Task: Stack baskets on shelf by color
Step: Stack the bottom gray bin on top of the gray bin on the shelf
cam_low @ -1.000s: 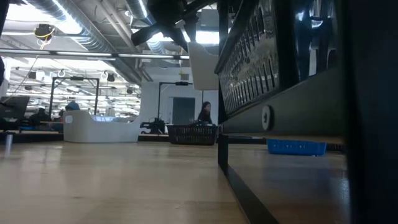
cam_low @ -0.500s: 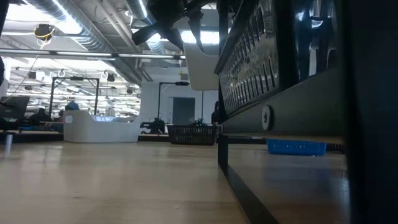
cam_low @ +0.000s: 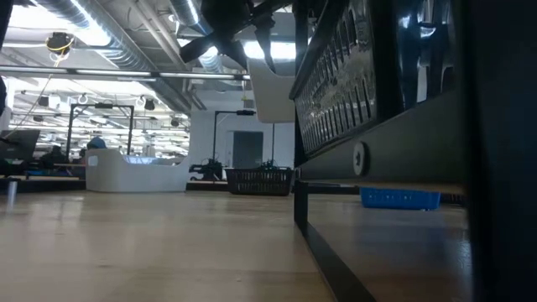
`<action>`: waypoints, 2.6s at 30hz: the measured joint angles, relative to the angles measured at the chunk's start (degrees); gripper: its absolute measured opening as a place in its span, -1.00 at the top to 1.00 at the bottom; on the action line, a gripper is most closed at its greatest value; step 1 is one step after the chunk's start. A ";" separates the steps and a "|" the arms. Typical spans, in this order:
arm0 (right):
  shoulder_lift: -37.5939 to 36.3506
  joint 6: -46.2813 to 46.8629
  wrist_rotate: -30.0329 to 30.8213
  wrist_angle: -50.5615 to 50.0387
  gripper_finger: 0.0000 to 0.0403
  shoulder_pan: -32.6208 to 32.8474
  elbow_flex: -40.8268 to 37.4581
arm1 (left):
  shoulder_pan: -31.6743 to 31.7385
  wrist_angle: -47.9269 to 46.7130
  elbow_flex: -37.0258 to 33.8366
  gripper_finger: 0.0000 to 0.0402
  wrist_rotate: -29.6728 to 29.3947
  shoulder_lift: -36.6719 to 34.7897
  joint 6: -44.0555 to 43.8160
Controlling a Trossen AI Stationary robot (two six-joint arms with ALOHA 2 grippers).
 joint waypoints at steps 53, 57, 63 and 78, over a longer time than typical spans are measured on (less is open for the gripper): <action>-11.66 43.70 8.51 -28.90 1.00 8.04 17.62 | -5.06 -26.57 19.50 0.59 8.55 -9.82 -42.23; -16.48 49.67 7.64 -28.87 1.00 11.05 16.52 | -5.11 -26.65 19.59 0.59 8.40 -10.47 -42.24; -24.31 57.82 5.57 -28.95 1.00 16.05 10.51 | -5.11 -27.00 19.47 0.59 8.50 -10.75 -42.28; -45.51 82.55 -6.66 -28.99 1.00 24.28 -8.84 | -5.11 -26.44 19.47 0.59 8.49 -10.69 -42.98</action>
